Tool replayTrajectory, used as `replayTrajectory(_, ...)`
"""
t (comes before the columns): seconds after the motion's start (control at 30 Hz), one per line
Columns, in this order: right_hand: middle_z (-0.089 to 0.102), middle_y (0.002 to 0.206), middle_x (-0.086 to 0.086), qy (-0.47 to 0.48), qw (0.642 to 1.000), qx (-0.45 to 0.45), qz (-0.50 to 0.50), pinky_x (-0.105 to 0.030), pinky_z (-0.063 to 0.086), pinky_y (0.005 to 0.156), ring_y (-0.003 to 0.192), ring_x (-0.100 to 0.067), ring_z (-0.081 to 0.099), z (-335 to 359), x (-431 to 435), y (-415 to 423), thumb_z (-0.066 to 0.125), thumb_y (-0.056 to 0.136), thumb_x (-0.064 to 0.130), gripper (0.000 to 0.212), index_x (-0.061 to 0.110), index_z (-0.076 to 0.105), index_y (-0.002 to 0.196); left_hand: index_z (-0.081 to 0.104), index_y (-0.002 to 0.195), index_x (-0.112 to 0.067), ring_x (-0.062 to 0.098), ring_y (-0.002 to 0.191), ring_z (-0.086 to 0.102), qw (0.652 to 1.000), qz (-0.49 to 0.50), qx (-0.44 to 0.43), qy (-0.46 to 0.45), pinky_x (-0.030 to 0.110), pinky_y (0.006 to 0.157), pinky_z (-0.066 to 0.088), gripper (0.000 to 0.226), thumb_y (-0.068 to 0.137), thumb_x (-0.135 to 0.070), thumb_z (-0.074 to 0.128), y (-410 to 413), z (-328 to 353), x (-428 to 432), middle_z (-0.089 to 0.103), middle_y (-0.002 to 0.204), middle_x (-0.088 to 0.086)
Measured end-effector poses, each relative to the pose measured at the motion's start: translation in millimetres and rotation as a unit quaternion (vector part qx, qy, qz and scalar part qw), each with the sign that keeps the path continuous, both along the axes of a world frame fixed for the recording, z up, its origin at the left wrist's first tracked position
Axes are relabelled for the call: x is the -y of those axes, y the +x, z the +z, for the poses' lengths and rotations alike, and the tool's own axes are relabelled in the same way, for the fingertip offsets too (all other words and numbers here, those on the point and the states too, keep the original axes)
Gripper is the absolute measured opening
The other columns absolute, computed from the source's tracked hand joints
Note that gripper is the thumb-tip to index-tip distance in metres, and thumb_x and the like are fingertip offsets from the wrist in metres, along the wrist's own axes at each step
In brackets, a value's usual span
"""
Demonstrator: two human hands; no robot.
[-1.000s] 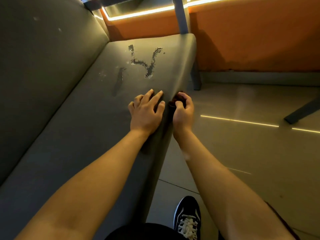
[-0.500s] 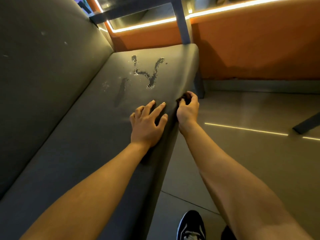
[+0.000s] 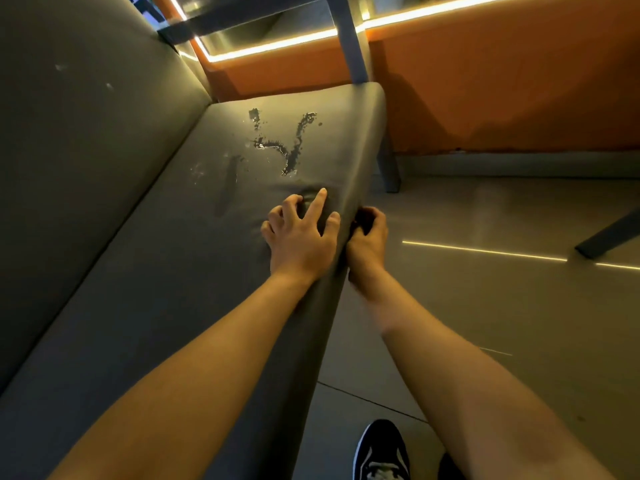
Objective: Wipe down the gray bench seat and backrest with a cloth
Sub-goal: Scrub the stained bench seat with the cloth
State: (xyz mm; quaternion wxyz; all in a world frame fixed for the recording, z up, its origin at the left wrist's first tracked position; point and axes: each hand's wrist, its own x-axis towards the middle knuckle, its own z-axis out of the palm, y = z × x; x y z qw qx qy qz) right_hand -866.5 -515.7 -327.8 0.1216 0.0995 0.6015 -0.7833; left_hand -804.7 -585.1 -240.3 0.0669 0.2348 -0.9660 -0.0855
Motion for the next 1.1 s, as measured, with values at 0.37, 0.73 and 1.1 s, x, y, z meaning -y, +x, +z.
replayTrajectory(0.37,0.064,0.123,-0.009,-0.006,0.998,0.039,0.042,-0.043,0.052,0.094,0.117,-0.034,0.062,10.5,-11.9,14.3,0.044,0.105,0.013,0.024,0.029,0.051,0.121,0.028,0.155,-0.045,0.031,0.143,0.017,1.0,-0.006,-0.024,-0.016,0.052,0.12,0.012,0.055,0.103,-0.058,0.032,1.3,-6.4,-3.7,0.025,0.157,0.001)
replayTrajectory(0.73,0.061,0.122,-0.01,0.008,0.995,-0.094,-0.025,-0.049,0.048,0.105,0.113,-0.024,0.06,32.9,-11.2,-7.3,0.054,0.095,0.015,0.027,0.028,0.055,0.119,0.034,0.154,-0.045,0.029,0.146,0.015,0.999,-0.015,-0.043,0.006,0.051,0.12,0.01,0.051,0.104,-0.052,0.035,3.5,-5.1,-3.0,0.028,0.16,-0.001)
replayTrajectory(1.1,0.071,0.11,-0.002,-0.015,0.998,-0.055,0.032,-0.046,0.055,0.097,0.105,-0.024,0.066,45.7,-34.4,35.3,0.056,0.086,0.013,0.031,0.036,0.069,0.101,0.034,0.154,-0.044,0.027,0.146,0.016,0.999,-0.01,-0.047,0.016,0.05,0.121,0.01,0.049,0.105,-0.048,0.033,3.3,-4.1,-3.9,0.027,0.161,-0.003)
